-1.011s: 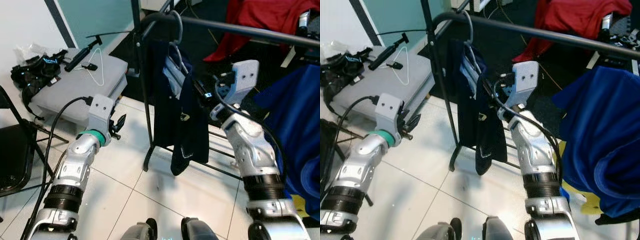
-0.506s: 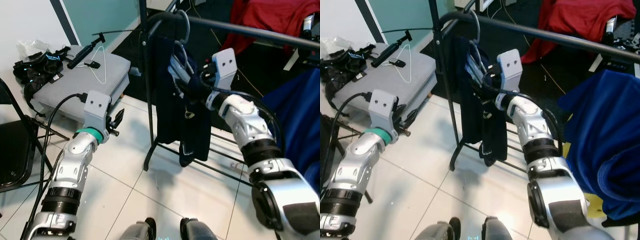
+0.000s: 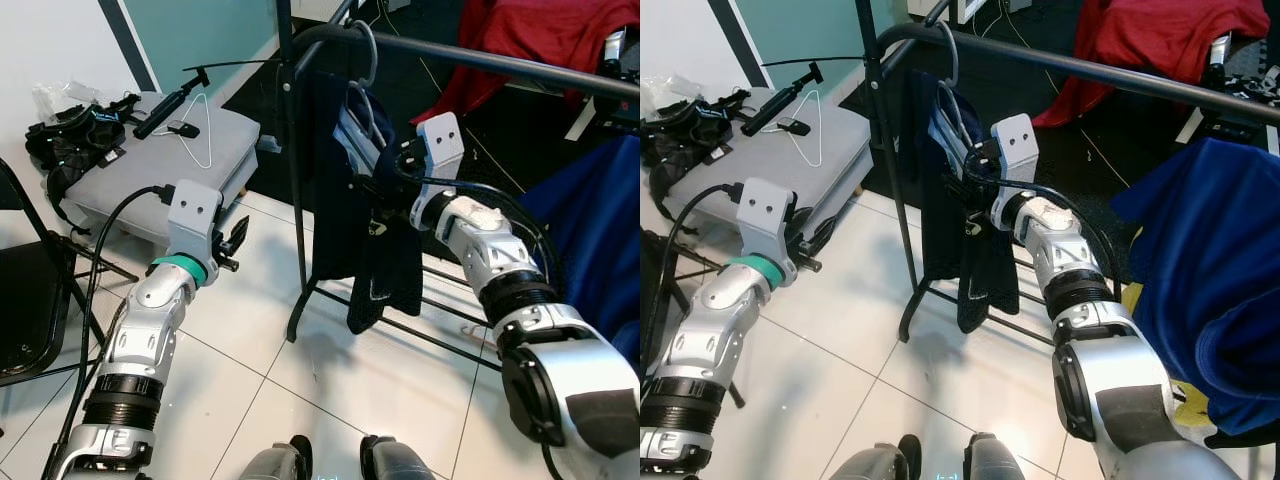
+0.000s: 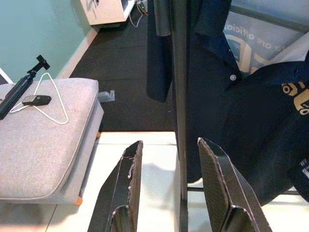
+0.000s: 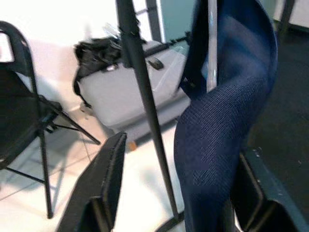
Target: Hang hanger
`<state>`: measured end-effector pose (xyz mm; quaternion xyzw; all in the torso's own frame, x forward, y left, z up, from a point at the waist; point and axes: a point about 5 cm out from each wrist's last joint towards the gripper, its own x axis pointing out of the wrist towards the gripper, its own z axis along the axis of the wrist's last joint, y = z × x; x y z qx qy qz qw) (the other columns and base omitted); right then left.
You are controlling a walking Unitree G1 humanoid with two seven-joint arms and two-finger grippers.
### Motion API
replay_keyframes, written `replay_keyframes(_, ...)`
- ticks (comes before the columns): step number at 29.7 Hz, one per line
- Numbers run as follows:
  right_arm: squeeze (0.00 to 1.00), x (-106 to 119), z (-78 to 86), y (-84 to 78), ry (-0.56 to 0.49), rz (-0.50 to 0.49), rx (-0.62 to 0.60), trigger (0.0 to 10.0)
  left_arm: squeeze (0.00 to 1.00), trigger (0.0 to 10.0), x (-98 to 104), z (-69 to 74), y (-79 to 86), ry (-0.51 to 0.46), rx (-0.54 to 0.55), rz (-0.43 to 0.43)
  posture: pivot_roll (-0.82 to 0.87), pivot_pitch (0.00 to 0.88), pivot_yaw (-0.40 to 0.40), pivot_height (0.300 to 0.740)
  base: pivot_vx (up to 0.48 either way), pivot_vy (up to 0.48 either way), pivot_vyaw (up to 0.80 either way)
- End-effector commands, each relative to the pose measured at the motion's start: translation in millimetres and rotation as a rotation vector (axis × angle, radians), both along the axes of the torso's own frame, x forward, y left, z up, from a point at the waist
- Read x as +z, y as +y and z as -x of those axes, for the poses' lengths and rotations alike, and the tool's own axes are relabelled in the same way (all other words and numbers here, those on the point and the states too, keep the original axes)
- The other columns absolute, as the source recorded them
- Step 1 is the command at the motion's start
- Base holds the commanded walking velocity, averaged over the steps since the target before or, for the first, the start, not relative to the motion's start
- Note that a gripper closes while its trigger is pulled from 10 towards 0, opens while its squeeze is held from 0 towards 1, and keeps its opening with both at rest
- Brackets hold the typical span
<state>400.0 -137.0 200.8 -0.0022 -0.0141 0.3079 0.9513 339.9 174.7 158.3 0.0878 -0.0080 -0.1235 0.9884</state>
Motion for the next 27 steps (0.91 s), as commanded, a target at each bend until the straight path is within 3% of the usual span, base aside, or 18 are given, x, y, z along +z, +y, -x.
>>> replay_keyframes(1,0.00,3,-0.7,-0.3,-0.009,-0.007,0.017,0.0,0.00,10.0,-4,0.8,1.3,0.019,0.004,0.009,-0.06,0.071,0.100,0.740,0.000,0.000,0.00)
replay_keyframes(15,0.00,13,-2.6,-9.2,-0.052,-0.015,0.000,0.0,0.00,10.0,-3,-1.3,-1.3,0.018,-0.007,0.008,-0.07,0.064,0.112,0.740,0.000,0.000,0.00)
replay_keyframes(16,0.00,35,-2.6,-16.5,-0.152,-0.017,-0.020,0.0,0.00,10.0,-3,-1.9,-2.5,0.018,-0.014,0.008,-0.09,0.062,0.125,0.740,0.000,0.000,0.00)
replay_keyframes(18,0.00,35,-2.6,-16.5,-0.152,-0.017,-0.020,0.0,0.00,10.0,-3,-1.9,-2.5,0.018,-0.014,0.008,-0.09,0.062,0.125,0.740,0.000,0.000,0.00)
replay_keyframes(19,0.00,54,-0.6,-20.5,-0.245,-0.016,-0.029,0.0,0.00,10.0,-3,-2.4,-3.6,0.020,-0.020,0.008,-0.09,0.063,0.128,0.740,0.000,0.000,0.00)
replay_keyframes(22,0.00,54,-0.6,-20.5,-0.245,-0.016,-0.029,0.0,0.00,10.0,-3,-2.4,-3.6,0.020,-0.020,0.008,-0.09,0.063,0.128,0.740,0.000,0.000,0.00)
replay_keyframes(23,0.00,70,2.4,-22.5,-0.322,-0.020,-0.030,0.0,0.00,10.0,-3,-3.0,-4.6,0.020,-0.025,0.008,-0.09,0.063,0.131,0.740,0.000,0.000,0.00)
replay_keyframes(27,0.00,81,5.1,-22.9,-0.377,-0.016,-0.034,0.0,0.00,10.0,-3,-3.6,-5.6,0.021,-0.028,0.008,-0.09,0.063,0.137,0.740,0.000,0.000,0.00)
